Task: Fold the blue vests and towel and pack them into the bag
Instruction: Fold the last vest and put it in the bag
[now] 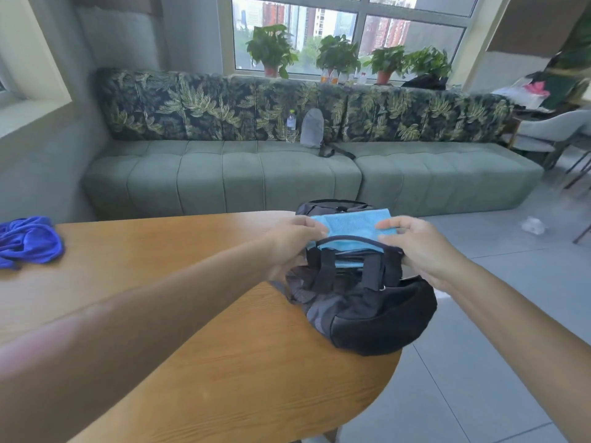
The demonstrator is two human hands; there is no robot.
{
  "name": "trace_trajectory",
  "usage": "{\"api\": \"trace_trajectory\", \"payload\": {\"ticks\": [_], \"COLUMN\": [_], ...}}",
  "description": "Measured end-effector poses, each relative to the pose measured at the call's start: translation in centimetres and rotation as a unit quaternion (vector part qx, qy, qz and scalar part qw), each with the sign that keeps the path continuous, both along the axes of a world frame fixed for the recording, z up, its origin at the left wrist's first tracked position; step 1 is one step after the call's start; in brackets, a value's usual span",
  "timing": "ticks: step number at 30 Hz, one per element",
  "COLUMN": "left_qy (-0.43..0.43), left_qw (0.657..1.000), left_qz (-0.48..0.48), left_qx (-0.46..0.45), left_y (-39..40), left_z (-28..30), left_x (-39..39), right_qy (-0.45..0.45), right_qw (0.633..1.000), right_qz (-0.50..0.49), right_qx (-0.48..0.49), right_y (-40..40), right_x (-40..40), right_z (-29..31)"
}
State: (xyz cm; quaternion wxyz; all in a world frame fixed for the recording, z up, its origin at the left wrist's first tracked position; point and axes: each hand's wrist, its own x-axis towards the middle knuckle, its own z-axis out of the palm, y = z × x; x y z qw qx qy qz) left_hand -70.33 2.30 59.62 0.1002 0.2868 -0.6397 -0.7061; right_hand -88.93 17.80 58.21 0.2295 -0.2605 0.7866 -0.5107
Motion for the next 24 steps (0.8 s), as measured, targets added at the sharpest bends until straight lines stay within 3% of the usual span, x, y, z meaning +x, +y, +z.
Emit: {"api": "trace_trajectory", "payload": {"ticks": [7, 14, 16, 19, 24], "left_qy": [-0.039, -0.069, -0.092, -0.135, -0.149], "left_qw": [0.995, 0.984, 0.984, 0.964, 0.956], "left_qz": [0.070, 0.069, 0.085, 0.046, 0.023], "left_qx": [-0.064, -0.149, -0.125, -0.223, -0.250], "left_y": [-2.8, -2.6, -2.7, -3.0, -2.5], "left_z": [-3.5, -6.1, -6.5, -7.5, -7.9], "left_x": [-8.4, -11.2, -11.4, -11.9, -11.3], "right_qy": [0.146, 0.135, 0.128, 0.134, 0.168], "right_qw": [0.989, 0.985, 0.982, 0.980, 0.964], "right_qz": [-0.004, 0.016, 0.032, 0.048, 0.105], "right_qx": [0.032, 0.110, 0.135, 0.138, 0.179], "right_y": [-4.8, -6.1, -5.7, -5.5, -5.0], "right_x": [-4.1, -5.4, -5.6, -6.1, -6.0], "right_z": [-1.4, -4.7, -5.0, -5.6, -6.2]}}
